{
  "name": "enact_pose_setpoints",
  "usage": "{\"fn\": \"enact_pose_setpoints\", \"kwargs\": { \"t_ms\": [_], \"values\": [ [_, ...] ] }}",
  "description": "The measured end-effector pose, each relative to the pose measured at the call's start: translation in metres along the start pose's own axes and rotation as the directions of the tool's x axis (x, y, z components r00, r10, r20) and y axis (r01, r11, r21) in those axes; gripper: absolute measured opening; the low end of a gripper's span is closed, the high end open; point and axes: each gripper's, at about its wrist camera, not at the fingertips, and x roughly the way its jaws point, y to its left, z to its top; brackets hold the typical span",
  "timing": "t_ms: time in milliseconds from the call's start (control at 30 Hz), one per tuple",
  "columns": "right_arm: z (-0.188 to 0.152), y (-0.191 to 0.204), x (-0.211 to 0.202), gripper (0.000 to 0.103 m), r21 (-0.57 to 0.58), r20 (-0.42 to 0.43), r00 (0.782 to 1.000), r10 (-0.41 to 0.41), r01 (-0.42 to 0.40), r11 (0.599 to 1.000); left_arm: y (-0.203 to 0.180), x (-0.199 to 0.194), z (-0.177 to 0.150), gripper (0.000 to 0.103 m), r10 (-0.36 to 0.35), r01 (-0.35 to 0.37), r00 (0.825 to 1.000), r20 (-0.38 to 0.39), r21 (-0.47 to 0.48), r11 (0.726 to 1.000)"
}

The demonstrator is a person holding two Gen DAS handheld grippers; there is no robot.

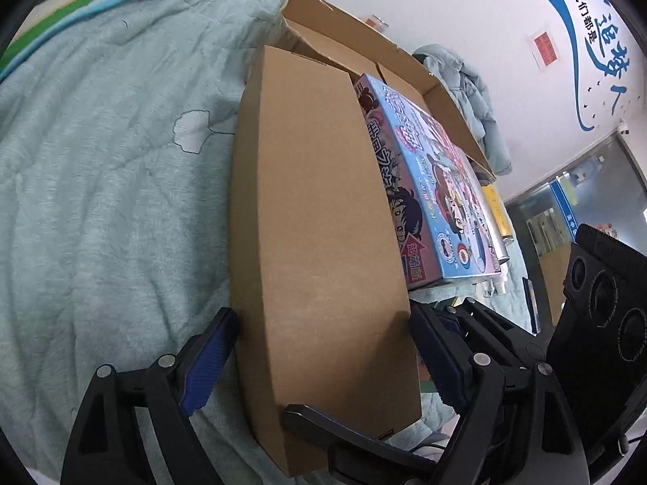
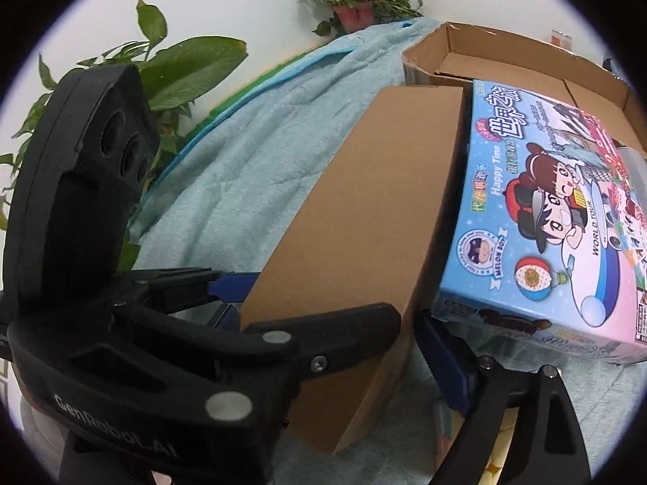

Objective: Organize rigid objects
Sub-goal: 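Grip the cardboard panel with the left gripper while the right gripper grips its other side, then lift the cardboard panel with both grippers over the open box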

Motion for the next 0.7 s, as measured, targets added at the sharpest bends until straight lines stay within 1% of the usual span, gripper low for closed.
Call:
{"fn": "enact_pose_setpoints", "kwargs": {
  "t_ms": [100, 267, 333, 533, 700],
  "values": [
    [0.000, 0.002, -0.007, 0.089, -0.014, 0.028, 0.999, 0.017, -0.016, 1.000, -0.008, -0.016, -0.003, 0.085, 0.021, -0.022, 0.999, 0.036, 0.011, 1.000],
    [0.008, 0.009, -0.031, 0.088, -0.039, 0.120, 0.992, 0.048, -0.044, 0.998, -0.034, -0.047, 0.003, 0.085, 0.053, -0.060, 0.993, 0.108, 0.064, 0.996],
    [0.013, 0.010, -0.040, 0.088, -0.046, 0.149, 0.987, 0.057, -0.051, 0.998, -0.045, -0.058, 0.008, 0.085, 0.055, -0.067, 0.989, 0.135, 0.085, 0.994],
    [0.039, 0.003, -0.063, 0.088, -0.060, 0.230, 0.973, 0.033, -0.019, 0.998, -0.076, -0.075, 0.040, 0.085, 0.032, -0.062, 0.983, 0.182, 0.165, 0.984],
    [0.071, -0.011, -0.077, 0.088, -0.068, 0.265, 0.964, -0.005, 0.024, 0.997, -0.105, -0.073, 0.087, 0.085, 0.009, -0.055, 0.979, 0.204, 0.219, 0.974]
  ]
}}
